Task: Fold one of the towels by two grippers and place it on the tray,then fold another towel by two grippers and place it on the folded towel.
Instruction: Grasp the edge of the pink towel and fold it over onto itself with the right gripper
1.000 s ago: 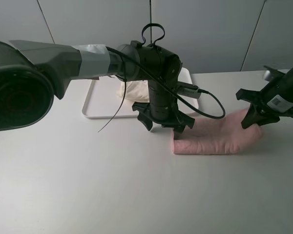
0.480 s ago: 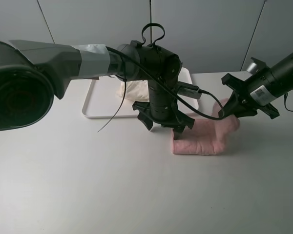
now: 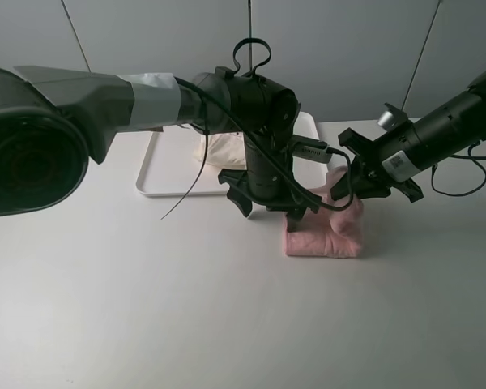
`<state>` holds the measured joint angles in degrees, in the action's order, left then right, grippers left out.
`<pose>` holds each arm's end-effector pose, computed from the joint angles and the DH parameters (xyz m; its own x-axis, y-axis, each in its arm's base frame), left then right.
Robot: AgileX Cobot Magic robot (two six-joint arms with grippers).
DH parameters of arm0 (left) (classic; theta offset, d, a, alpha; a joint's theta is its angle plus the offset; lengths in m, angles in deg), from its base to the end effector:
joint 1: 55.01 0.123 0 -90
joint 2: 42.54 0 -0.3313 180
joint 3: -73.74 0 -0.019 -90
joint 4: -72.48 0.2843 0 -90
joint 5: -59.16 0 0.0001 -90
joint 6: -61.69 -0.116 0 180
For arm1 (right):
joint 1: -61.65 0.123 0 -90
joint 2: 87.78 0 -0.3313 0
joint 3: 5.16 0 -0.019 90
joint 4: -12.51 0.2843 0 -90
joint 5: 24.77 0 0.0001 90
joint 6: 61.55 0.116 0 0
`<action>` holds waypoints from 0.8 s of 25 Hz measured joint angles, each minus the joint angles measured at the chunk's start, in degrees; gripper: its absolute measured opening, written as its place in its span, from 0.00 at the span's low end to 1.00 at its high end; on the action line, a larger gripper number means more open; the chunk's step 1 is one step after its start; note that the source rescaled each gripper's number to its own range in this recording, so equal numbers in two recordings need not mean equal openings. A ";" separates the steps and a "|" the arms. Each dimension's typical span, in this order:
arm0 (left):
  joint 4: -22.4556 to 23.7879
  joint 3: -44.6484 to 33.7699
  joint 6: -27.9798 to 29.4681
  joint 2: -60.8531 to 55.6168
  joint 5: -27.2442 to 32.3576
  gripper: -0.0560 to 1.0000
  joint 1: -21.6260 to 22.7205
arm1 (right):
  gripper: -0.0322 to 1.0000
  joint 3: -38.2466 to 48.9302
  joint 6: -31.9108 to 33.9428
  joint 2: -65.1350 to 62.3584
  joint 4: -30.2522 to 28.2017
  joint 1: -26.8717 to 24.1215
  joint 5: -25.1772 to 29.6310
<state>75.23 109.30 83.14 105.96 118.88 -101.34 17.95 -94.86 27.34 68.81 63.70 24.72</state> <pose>0.3946 -0.4064 0.0878 -0.8899 0.4358 -0.1346 0.4405 0.8977 -0.0054 0.3550 0.0862 0.1348 -0.9933 0.1115 -0.0311 0.0655 0.7633 0.6427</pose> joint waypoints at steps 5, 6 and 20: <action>-1.16 0.00 -0.59 0.00 0.00 0.97 0.21 | 0.08 3.70 -7.28 0.95 9.24 0.00 -1.46; -1.71 0.00 -0.98 0.00 0.00 0.97 0.44 | 0.08 4.62 -9.44 1.08 11.53 0.00 -1.95; -3.70 -0.11 -3.17 -0.53 0.01 0.97 1.80 | 0.08 7.31 -15.27 1.21 17.16 0.00 -2.47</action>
<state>71.53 109.19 79.97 105.43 118.89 -99.54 25.26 -110.13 28.55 85.97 63.70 22.26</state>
